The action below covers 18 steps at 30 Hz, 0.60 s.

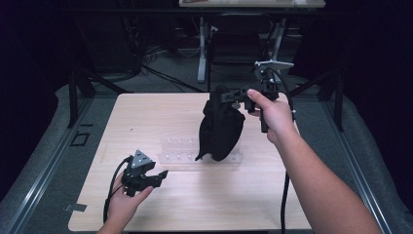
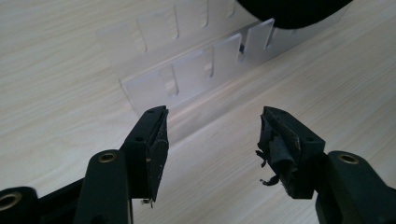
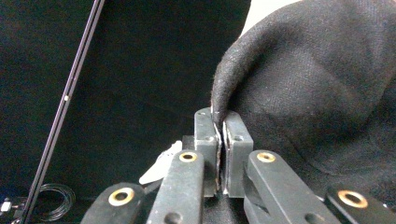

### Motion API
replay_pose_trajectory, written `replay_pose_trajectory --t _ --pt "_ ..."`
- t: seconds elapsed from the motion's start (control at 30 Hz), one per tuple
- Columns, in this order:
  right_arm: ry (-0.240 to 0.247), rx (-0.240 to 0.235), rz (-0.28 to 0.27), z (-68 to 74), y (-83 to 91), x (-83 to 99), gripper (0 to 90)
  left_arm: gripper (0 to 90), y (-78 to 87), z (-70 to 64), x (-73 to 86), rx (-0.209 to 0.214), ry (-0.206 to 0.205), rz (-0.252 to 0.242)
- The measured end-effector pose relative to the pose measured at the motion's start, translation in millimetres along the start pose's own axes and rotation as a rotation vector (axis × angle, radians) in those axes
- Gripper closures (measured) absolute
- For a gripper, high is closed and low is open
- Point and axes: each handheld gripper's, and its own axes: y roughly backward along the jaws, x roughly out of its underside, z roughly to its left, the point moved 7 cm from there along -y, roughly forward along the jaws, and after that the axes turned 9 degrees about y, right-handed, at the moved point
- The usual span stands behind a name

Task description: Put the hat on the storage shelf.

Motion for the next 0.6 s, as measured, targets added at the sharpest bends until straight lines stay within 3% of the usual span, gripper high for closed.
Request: replay_pose_trajectory --t 0.27,0.43,0.6 --pt "0.009 0.002 0.001 2.2 -2.8 -1.1 87.0 46.3 -4.7 -19.8 -15.1 0.011 -0.051 -0.009" --pt "0.007 -0.001 -0.001 3.0 -4.5 -1.4 87.0 46.6 -6.0 -30.0 -25.4 0.007 -0.090 -0.043" --pt "0.011 -0.004 0.003 4.1 -5.8 -1.1 87.0 46.9 -7.3 -43.2 -34.5 0.031 -0.113 -0.047"
